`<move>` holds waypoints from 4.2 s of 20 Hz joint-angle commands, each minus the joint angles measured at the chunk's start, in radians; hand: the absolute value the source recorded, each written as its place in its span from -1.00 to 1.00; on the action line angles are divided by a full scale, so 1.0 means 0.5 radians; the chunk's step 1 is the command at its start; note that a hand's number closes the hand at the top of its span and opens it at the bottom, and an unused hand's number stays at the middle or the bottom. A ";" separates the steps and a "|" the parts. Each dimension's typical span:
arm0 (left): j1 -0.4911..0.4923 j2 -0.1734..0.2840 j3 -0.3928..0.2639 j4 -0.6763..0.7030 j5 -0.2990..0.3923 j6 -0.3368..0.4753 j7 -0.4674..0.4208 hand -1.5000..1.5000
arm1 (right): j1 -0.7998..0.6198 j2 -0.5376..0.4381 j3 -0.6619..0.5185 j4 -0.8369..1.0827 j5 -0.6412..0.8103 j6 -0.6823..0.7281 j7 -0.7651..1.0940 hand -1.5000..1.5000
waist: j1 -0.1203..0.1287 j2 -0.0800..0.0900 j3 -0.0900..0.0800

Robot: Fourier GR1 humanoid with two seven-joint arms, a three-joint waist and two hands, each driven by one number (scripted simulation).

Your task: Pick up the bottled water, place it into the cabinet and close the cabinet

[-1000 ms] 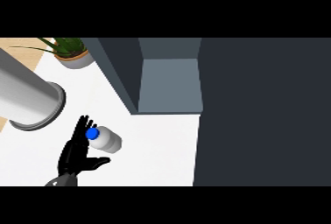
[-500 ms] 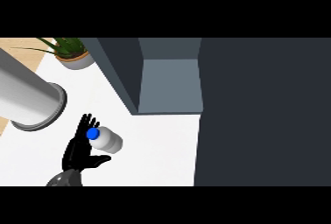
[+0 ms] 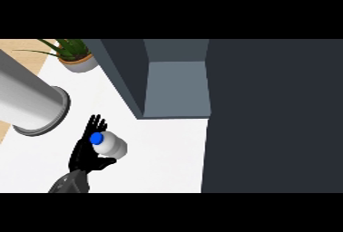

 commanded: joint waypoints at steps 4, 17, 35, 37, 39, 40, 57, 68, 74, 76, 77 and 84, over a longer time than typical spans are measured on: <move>-0.104 -0.103 -0.056 0.101 -0.044 -0.114 -0.044 -1.00 | -0.163 -0.021 -0.102 0.118 -0.069 -0.008 0.032 -1.00 | -0.004 0.017 -0.028; -0.042 -0.269 -0.160 0.097 -0.158 -0.044 -0.250 1.00 | -0.030 -0.043 -0.068 0.035 -0.079 0.010 -0.008 -1.00 | -0.010 0.011 -0.027; 0.029 0.057 0.056 -0.079 0.142 -0.306 -0.069 1.00 | -0.157 0.007 -0.041 0.286 0.026 -0.030 -0.131 -1.00 | 0.013 0.009 -0.026; 0.083 -0.017 0.006 -0.173 0.130 -0.295 -0.061 1.00 | -0.133 -0.059 -0.105 0.191 -0.067 0.012 -0.084 -1.00 | 0.015 0.006 -0.025; 0.156 -0.002 0.010 -0.324 0.198 -0.291 0.074 1.00 | -0.118 -0.031 -0.008 0.118 -0.023 -0.035 0.003 -1.00 | 0.023 0.004 -0.025; 0.101 0.037 0.035 -0.365 0.250 -0.319 0.169 1.00 | -0.073 -0.017 0.064 0.011 0.040 -0.070 0.040 -1.00 | 0.022 0.002 -0.025; 0.341 -0.285 -0.524 -1.735 0.321 0.571 0.807 1.00 | -0.058 0.020 0.200 0.010 0.068 -0.135 0.074 -1.00 | 0.009 0.005 -0.025; -0.205 -0.287 -1.006 -1.652 0.366 1.397 0.857 1.00 | -0.265 -0.002 0.081 0.246 -0.014 -0.108 0.006 -1.00 | -0.009 0.012 -0.026; -0.498 -0.287 -0.948 -1.518 0.149 1.545 0.919 1.00 | -0.121 -0.048 0.105 0.171 -0.030 -0.081 -0.027 -1.00 | -0.024 0.013 -0.025; -0.558 -0.286 -1.021 -1.417 0.154 1.619 0.940 1.00 | -0.176 -0.014 0.154 0.127 0.000 -0.142 0.058 -1.00 | -0.032 0.017 -0.026; -0.602 -0.286 -0.961 -1.423 0.083 1.607 0.926 1.00 | -0.162 0.003 0.183 0.141 0.042 -0.150 0.023 -1.00 | -0.034 0.017 -0.025; -0.765 -0.286 -1.089 -1.339 -0.005 1.978 1.025 1.00 | -0.195 -0.023 0.143 0.135 -0.041 -0.122 0.054 -1.00 | -0.073 0.022 -0.025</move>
